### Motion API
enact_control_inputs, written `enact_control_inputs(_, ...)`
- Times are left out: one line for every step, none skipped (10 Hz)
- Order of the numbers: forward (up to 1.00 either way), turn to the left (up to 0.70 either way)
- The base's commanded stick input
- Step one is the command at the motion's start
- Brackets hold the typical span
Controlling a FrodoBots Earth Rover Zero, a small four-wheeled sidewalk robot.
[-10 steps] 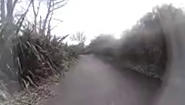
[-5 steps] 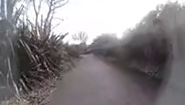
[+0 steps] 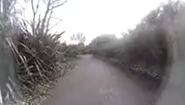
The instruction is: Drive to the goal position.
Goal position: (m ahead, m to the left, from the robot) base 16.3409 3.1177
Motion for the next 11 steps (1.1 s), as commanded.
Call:
enact_control_inputs(0.70,-0.33)
enact_control_inputs(0.70,-0.29)
enact_control_inputs(0.70,-0.17)
enact_control_inputs(0.70,-0.04)
enact_control_inputs(0.70,0.00)
enact_control_inputs(0.70,0.00)
enact_control_inputs(0.70,0.00)
enact_control_inputs(0.70,0.00)
enact_control_inputs(0.70,0.00)
enact_control_inputs(0.70,0.00)
enact_control_inputs(0.70,0.00)
